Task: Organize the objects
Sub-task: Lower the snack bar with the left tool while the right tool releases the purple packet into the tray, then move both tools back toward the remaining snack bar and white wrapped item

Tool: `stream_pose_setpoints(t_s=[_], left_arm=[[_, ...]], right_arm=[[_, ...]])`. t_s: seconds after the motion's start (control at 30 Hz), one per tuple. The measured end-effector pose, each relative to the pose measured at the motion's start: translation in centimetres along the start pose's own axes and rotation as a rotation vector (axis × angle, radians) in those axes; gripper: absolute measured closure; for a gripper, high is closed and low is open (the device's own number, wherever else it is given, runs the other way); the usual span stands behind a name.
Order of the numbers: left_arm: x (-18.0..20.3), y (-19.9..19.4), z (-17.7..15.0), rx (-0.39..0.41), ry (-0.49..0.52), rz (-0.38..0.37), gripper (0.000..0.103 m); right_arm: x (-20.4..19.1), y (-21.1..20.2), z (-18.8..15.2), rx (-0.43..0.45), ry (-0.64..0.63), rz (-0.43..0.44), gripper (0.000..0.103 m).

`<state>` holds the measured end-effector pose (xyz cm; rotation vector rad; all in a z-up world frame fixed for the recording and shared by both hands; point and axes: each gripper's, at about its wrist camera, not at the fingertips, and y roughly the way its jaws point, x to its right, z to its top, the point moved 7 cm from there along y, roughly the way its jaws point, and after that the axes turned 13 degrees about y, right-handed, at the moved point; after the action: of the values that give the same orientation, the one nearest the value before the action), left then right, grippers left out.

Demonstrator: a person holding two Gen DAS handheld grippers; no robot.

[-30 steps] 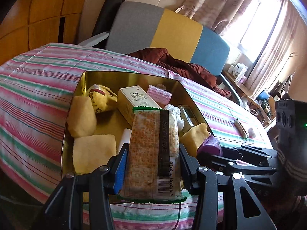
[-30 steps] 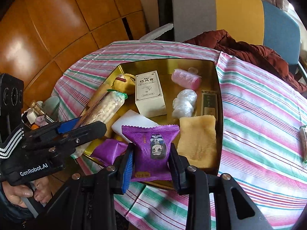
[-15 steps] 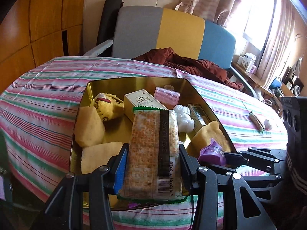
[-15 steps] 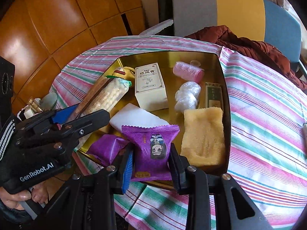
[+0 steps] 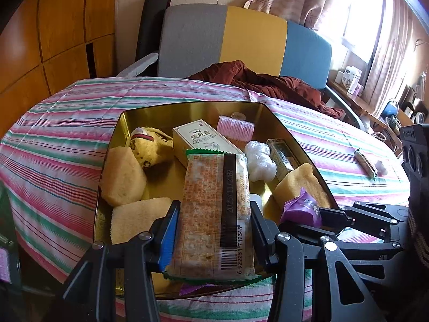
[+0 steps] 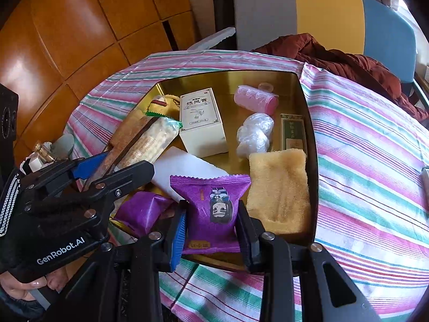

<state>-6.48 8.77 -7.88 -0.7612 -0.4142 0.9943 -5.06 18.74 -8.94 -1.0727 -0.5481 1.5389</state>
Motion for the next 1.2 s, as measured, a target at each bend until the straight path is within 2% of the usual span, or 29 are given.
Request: stream_pose_setpoints(t_s=[0.17, 0.27, 0.43, 0.7, 0.9, 1.0, 1.2], left_arm=[[-0.1, 0.4, 0.0, -0.006, -0.009, -0.001, 0.053], [-0.5, 0.4, 0.1, 0.000, -0.031, -0.010, 0.047], [-0.6, 0.1, 0.1, 0.006, -0.037, -0.008, 0.046], [-2.5, -0.8, -0.4, 0.023, -0.066, 0.043, 0.046], [-3.6, -1.0, -0.8, 0.016, -0.091, 0.072, 0.046], [-3.5, -1.3, -0.8, 0.021, -0.092, 0.072, 0.041], [-2.5, -2.0, -0.4, 0.038, -0.064, 0.068, 0.038]], right_arm=[[0.0, 0.1, 0.0, 0.007, -0.004, -0.009, 0.067], [0.1, 0.1, 0.0, 0.010, -0.004, -0.015, 0.064], [0.3, -0.1, 0.0, 0.016, 0.004, -0.011, 0.063], [0.2, -0.9, -0.2, 0.026, 0.006, 0.001, 0.061], [0.5, -1.8, -0.1, 0.057, 0.008, -0.024, 0.051], [0.8, -2.1, 0.1, 0.067, 0.016, -0.032, 0.036], [1.5, -2.5, 0.1, 0.076, 0.032, -0.049, 0.032]])
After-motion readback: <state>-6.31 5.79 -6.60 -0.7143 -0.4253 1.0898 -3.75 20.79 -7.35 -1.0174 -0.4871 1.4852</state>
